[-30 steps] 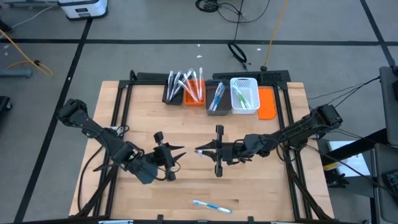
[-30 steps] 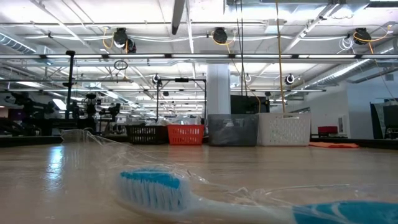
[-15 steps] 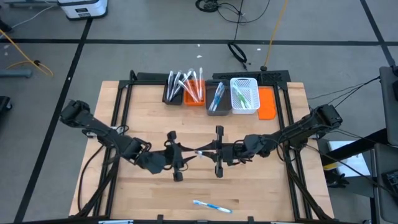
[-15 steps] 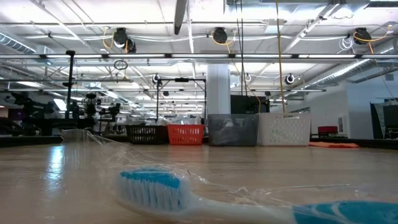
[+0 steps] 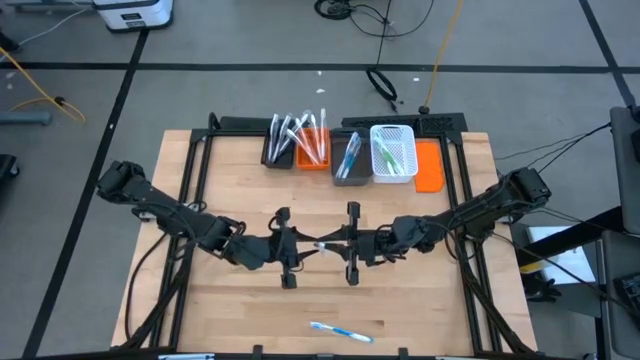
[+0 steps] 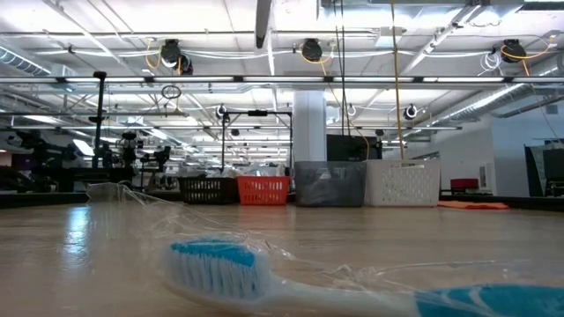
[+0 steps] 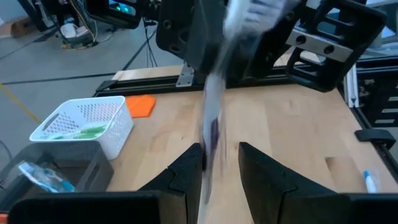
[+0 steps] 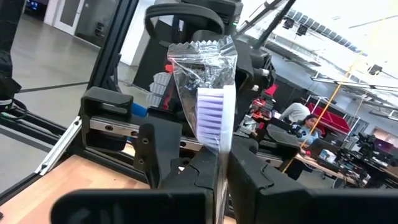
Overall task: Pick & Place Toothbrushes
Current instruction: Put the purple toothbrush into the black basket
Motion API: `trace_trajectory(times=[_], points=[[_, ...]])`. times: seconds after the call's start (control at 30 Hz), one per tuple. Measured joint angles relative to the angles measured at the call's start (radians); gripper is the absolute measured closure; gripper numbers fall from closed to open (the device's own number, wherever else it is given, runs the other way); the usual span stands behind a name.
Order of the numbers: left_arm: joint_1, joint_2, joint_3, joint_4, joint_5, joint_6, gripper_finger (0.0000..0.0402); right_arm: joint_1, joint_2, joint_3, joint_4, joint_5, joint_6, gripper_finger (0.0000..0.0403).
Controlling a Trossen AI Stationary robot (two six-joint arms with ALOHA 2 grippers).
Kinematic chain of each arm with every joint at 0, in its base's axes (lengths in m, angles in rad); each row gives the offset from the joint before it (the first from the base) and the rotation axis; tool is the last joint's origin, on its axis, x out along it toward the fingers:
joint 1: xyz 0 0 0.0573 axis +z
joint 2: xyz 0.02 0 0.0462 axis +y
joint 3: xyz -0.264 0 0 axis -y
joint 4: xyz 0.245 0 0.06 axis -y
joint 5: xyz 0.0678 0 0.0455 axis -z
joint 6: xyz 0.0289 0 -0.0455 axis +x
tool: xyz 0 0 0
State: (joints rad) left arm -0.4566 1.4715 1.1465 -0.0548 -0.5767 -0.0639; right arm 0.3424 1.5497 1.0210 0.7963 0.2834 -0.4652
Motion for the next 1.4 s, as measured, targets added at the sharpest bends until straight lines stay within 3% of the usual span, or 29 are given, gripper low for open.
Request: trace_trajectory(times=[0.4, 0.5, 0.63, 0.73, 0.97, 1.23, 1.4], points=[[0.078, 0.000, 0.000, 0.005, 0.093, 0.001, 0.0300, -0.001, 0.000, 0.000, -0.004, 0.001, -0.001, 0.0393], [0.079, 0.000, 0.000, 0.002, 0.095, -0.009, 0.0323, -0.001, 0.000, 0.000, -0.008, 0.002, -0.001, 0.0393], [0.074, 0.000, 0.000, -0.012, 0.098, 0.011, 0.0387, -0.002, 0.000, 0.000, -0.020, 0.007, 0.008, 0.0393], [0.073, 0.000, 0.000, -0.021, 0.097, 0.007, 0.0389, -0.002, 0.001, 0.000, -0.025, 0.006, 0.008, 0.0390], [0.074, 0.000, 0.001, -0.069, 0.051, -0.001, 0.0396, -0.002, 0.001, 0.000, -0.073, 0.034, 0.015, 0.0352], [0.086, -0.037, 0.001, -0.149, -0.067, -0.023, 0.0397, 0.004, 0.001, 0.000, -0.123, 0.239, 0.008, 0.0301], [0.147, -0.099, 0.002, -0.237, -0.096, -0.053, 0.0397, 0.016, -0.002, 0.000, -0.192, 0.242, 0.040, 0.0282]])
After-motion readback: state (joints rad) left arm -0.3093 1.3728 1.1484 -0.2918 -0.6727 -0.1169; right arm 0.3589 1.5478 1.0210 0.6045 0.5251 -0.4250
